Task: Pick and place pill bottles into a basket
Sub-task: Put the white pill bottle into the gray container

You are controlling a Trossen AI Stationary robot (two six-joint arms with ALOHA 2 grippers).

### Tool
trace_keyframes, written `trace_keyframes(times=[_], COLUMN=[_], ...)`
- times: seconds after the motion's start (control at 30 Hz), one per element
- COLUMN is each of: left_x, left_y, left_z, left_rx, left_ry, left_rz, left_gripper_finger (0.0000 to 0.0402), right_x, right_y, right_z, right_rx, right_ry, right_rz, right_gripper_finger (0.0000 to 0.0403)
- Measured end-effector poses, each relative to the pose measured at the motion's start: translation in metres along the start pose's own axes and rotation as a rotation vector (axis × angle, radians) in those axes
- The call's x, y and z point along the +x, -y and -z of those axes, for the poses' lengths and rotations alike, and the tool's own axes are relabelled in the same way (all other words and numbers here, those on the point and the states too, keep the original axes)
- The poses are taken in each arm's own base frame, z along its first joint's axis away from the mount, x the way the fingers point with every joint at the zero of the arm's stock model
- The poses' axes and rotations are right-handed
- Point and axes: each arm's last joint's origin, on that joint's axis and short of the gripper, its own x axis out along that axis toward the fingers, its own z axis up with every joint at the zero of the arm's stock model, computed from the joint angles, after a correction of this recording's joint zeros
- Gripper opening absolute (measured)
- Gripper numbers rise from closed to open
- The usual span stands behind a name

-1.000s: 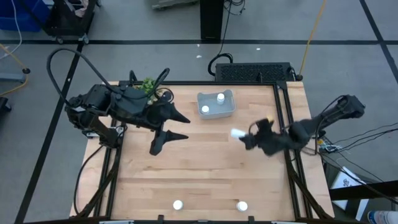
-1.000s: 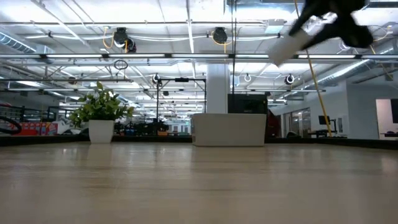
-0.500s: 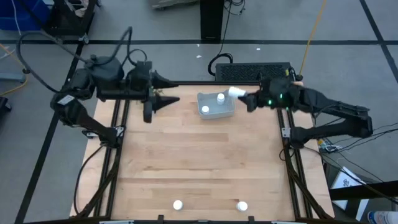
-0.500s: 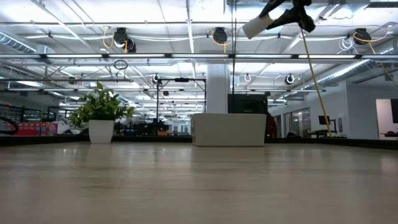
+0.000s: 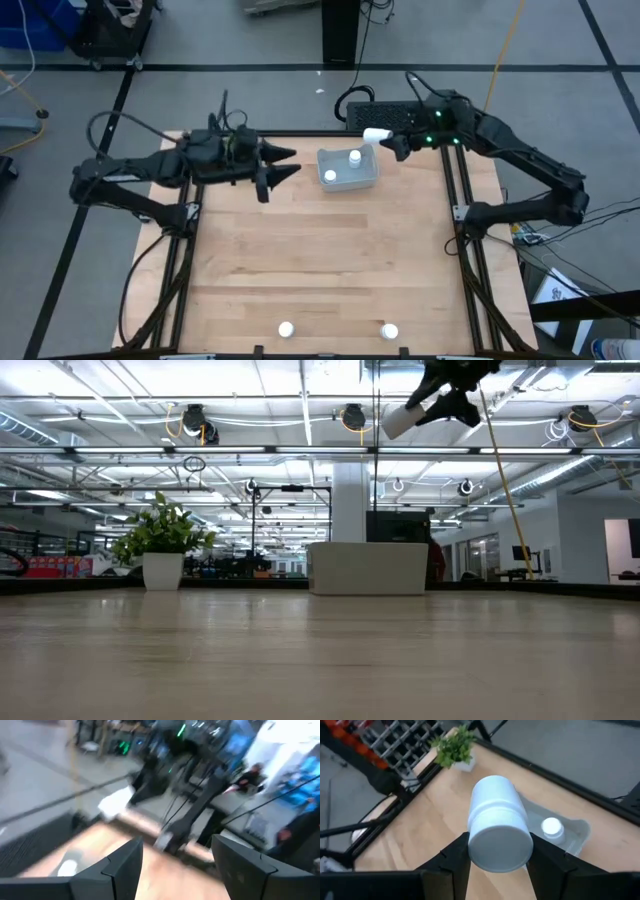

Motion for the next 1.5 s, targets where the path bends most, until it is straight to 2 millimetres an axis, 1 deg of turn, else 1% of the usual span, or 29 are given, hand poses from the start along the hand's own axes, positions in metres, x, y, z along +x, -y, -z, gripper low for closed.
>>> trace_keyframes(times=[0.07, 0.2, 0.27, 0.37, 0.43, 0.53, 0.63, 0.73, 0.8, 0.87, 0.93, 1.23, 1.37, 1.5], left_x=[-0.004, -0.011, -0.015, -0.023, -0.027, -0.028, -0.028, -0.029, -0.03, -0.031, -0.03, -0.03, -0.03, -0.03], left_y=[-0.013, -0.037, -0.045, -0.059, -0.07, -0.077, -0.079, -0.083, -0.087, -0.09, -0.091, -0.092, -0.092, -0.092], left_z=[0.019, 0.048, 0.058, 0.074, 0.086, 0.097, 0.1, 0.108, 0.111, 0.111, 0.11, 0.109, 0.109, 0.109], left_rx=[-0.038, -0.114, -0.141, -0.178, -0.209, -0.239, -0.209, -0.163, -0.161, -0.161, -0.167, -0.167, -0.167, -0.168], left_ry=[-0.031, 0.011, 0.046, 0.029, -0.006, -0.061, -0.108, -0.171, -0.189, -0.19, -0.187, -0.196, -0.196, -0.195], left_rz=[-0.062, -0.112, -0.093, -0.09, -0.115, -0.061, -0.037, -0.096, -0.163, -0.187, -0.178, -0.156, -0.155, -0.155], left_gripper_finger=[0.0243, 0.0243, 0.0243, 0.0243, 0.0243, 0.0243, 0.0243, 0.0243, 0.0243, 0.0243, 0.0243, 0.0243, 0.0243, 0.0243], right_x=[0.008, 0.029, 0.043, 0.066, 0.08, 0.095, 0.106, 0.119, 0.128, 0.138, 0.146, 0.175, 0.188, 0.197], right_y=[0.0, 0.0, 0.001, 0.004, 0.006, 0.009, 0.013, 0.02, 0.025, 0.03, 0.033, 0.045, 0.052, 0.058], right_z=[-0.006, -0.016, -0.021, -0.028, -0.032, -0.035, -0.036, -0.033, -0.028, -0.023, -0.021, -0.009, -0.003, 0.003], right_rx=[-0.009, -0.049, -0.062, -0.084, -0.1, -0.113, -0.113, -0.113, -0.105, -0.109, -0.116, -0.149, -0.185, -0.232], right_ry=[-0.04, -0.172, -0.258, -0.373, -0.44, -0.514, -0.564, -0.608, -0.67, -0.723, -0.739, -0.842, -0.882, -0.929], right_rz=[-0.002, 0.05, 0.083, 0.119, 0.155, 0.207, 0.222, 0.253, 0.269, 0.28, 0.28, 0.283, 0.303, 0.322], right_gripper_finger=[0.015, 0.015, 0.015, 0.015, 0.015, 0.015, 0.015, 0.015, 0.015, 0.015, 0.015, 0.015, 0.015, 0.015])
